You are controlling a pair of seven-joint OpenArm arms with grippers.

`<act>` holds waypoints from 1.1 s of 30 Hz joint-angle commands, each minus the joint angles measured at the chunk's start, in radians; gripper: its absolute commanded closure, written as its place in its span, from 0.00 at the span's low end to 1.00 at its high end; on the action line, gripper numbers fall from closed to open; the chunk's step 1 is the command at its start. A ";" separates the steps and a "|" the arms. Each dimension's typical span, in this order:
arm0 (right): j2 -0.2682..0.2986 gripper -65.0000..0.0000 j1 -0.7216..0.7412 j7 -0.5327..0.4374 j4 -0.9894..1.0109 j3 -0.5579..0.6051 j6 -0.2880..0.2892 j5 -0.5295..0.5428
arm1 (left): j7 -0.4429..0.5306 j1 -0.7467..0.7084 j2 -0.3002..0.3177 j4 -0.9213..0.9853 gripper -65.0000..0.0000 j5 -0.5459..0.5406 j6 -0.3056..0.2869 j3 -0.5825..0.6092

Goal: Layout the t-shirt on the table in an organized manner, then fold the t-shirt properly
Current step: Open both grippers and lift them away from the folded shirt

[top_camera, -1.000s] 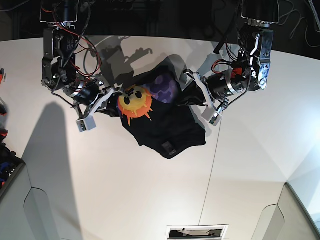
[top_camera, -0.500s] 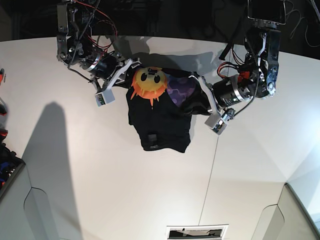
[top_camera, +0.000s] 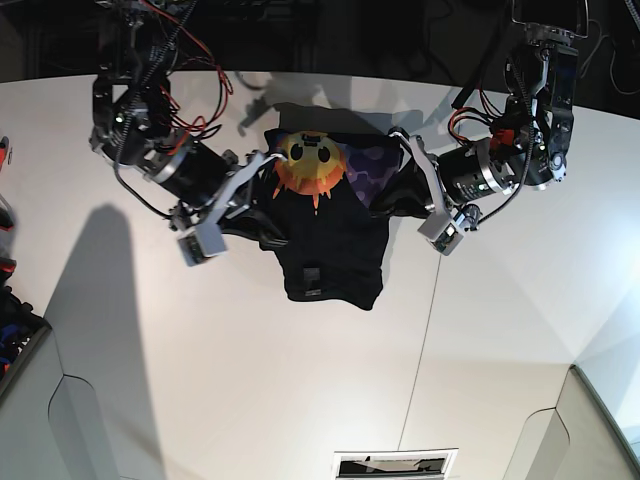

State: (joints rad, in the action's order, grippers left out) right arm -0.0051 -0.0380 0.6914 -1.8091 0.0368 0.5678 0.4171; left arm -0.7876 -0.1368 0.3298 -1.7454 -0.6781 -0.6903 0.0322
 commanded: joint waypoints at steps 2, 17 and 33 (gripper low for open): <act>-0.003 1.00 0.034 -0.047 0.082 0.057 0.003 -0.061 | 0.060 0.004 -0.001 0.040 1.00 0.020 -0.008 -0.006; 0.003 1.00 0.048 -0.166 0.289 0.098 0.003 -0.095 | 0.081 -0.002 -0.031 0.075 1.00 -0.032 -0.008 -0.062; 0.100 1.00 -0.090 -0.002 -0.161 0.077 -0.022 -0.060 | -0.037 -0.275 0.048 -0.244 1.00 -0.148 -0.008 -0.259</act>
State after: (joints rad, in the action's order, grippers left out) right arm 0.0971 -0.1364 0.7105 -1.9522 0.1162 0.5377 0.3405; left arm -0.8410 -0.4171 0.3645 -1.9720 -0.8085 -0.6895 -0.2188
